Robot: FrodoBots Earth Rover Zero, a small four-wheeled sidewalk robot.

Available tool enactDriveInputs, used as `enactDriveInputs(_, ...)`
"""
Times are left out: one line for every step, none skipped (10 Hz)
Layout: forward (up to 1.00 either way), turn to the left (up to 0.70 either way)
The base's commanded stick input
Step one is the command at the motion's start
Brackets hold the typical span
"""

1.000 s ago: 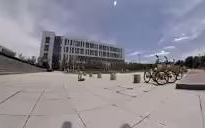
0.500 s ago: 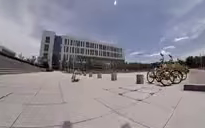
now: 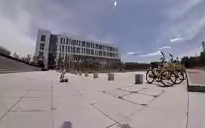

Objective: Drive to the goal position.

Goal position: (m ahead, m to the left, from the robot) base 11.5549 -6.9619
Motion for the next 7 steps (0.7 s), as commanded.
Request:
enactDriveInputs(0.7, 0.0)
enactDriveInputs(0.7, -0.01)
enactDriveInputs(0.7, -0.02)
enactDriveInputs(0.7, -0.02)
enactDriveInputs(0.7, -0.02)
enactDriveInputs(0.7, -0.01)
enactDriveInputs(0.7, 0.0)
